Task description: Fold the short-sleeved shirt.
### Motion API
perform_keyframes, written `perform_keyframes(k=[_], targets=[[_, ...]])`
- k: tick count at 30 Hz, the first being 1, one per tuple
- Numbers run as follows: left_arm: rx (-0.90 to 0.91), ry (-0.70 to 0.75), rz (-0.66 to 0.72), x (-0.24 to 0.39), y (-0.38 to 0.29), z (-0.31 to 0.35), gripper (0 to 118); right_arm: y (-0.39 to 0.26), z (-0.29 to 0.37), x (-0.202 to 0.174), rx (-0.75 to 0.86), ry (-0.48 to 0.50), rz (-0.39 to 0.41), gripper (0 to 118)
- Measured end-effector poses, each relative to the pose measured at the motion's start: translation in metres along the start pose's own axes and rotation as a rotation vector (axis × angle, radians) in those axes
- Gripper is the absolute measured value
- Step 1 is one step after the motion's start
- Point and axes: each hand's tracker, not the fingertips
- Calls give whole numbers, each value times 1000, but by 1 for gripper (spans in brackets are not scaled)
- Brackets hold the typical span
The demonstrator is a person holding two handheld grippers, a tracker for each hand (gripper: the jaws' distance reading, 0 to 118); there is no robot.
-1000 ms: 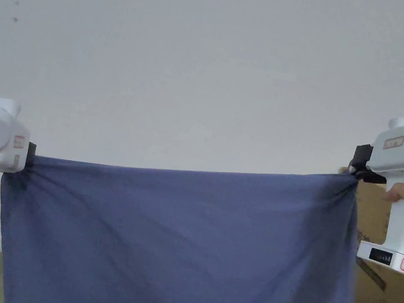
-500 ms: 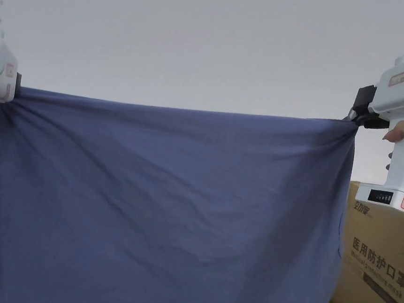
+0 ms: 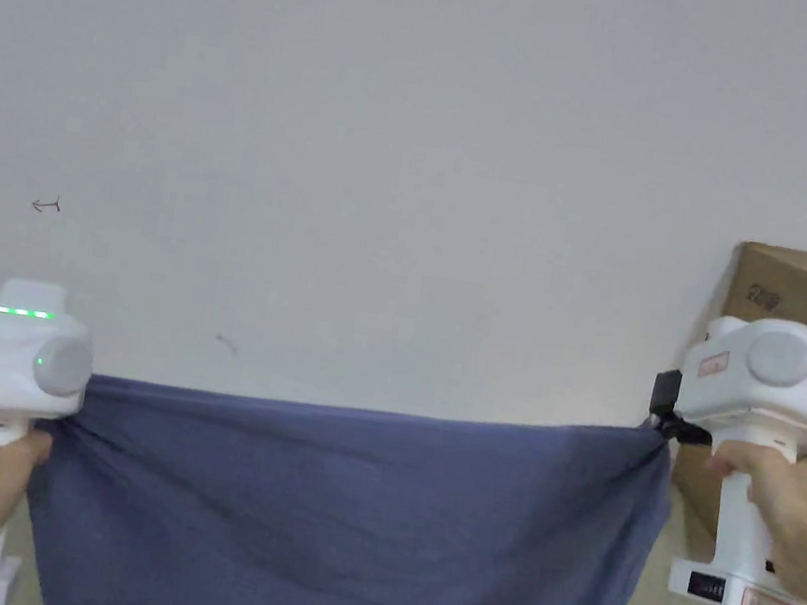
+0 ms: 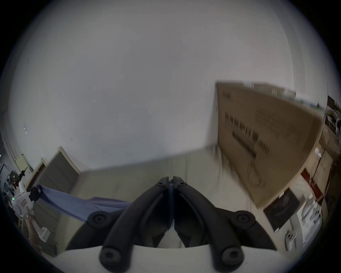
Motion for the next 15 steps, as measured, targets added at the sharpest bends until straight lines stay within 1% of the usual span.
perform_keyframes(k=[1, 2, 3, 6, 8, 9, 10, 11, 12, 13, 15], targets=[[-46, -5, -31, 8, -27, -8, 3, -25, -20, 9, -57, -9, -32, 3], [-83, 7, -45, 13, -49, -18, 3, -46, -36, 16, -102, -2, -28, 3], [-139, 11, -60, 17, -74, -29, 3, -73, -50, 24, -166, -28, -41, 3], [-262, -32, -18, 17, -134, -45, 3, -144, -82, 46, -292, -93, -18, 3], [-345, -64, 4, 16, -166, -53, 3, -183, -87, 57, -343, -99, -17, 3], [-365, -59, -34, 14, -183, -52, 3, -204, -87, 65, -370, -102, -61, 3], [-380, -44, -55, 13, -197, -51, 3, -222, -75, 62, -400, -95, -82, 3], [-378, -38, -60, 10, -204, -47, 3, -233, -67, 62, -397, -88, -98, 3], [-358, -51, -57, 4, -214, -38, 3, -244, -58, 64, -383, -84, -105, 3], [-351, -62, -59, -1, -220, -32, 3, -252, -52, 64, -389, -88, -82, 3], [-340, -77, -56, -11, -229, -14, 3, -260, -33, 61, -391, -85, -75, 3]])
